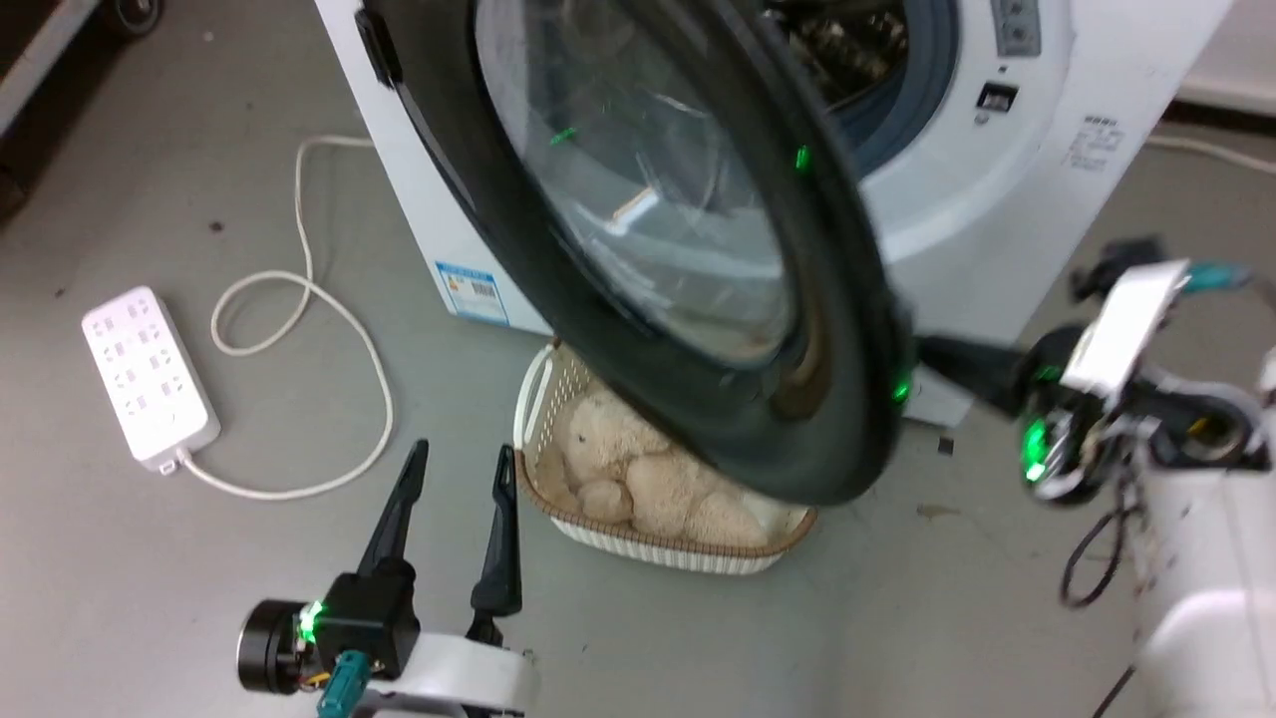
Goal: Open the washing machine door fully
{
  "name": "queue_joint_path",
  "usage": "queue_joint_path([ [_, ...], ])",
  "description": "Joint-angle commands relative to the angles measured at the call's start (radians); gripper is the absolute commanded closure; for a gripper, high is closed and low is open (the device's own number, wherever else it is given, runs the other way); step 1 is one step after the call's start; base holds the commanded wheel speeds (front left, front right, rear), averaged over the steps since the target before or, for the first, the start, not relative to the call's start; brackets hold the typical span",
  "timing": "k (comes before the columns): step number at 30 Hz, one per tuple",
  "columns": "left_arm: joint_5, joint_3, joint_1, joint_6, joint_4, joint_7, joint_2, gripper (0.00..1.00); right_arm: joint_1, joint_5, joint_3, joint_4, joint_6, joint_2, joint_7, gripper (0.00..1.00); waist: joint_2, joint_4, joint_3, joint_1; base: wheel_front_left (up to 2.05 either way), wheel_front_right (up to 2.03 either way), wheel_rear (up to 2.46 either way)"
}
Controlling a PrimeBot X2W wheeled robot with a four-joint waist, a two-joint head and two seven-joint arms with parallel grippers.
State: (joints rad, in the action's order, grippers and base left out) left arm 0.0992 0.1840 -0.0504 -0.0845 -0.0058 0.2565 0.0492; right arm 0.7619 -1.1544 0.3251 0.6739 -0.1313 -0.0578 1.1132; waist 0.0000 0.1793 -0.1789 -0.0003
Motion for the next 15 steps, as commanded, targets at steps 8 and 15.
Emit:
queue_joint_path([
  [8,-0.008,0.005,0.067,0.023,0.013,0.005,0.001,0.00,-0.202,-0.237,-0.308,-0.086,0.001,0.008,-0.080,1.00,0.0000,0.015,0.072,0.0003,0.00,0.00,0.00],
  [15,0.001,0.000,0.083,0.031,0.042,0.005,0.001,0.00,-0.288,-0.342,-0.522,-0.187,0.001,0.008,-0.189,1.00,0.0000,0.027,0.078,0.0003,0.00,0.00,0.00],
])
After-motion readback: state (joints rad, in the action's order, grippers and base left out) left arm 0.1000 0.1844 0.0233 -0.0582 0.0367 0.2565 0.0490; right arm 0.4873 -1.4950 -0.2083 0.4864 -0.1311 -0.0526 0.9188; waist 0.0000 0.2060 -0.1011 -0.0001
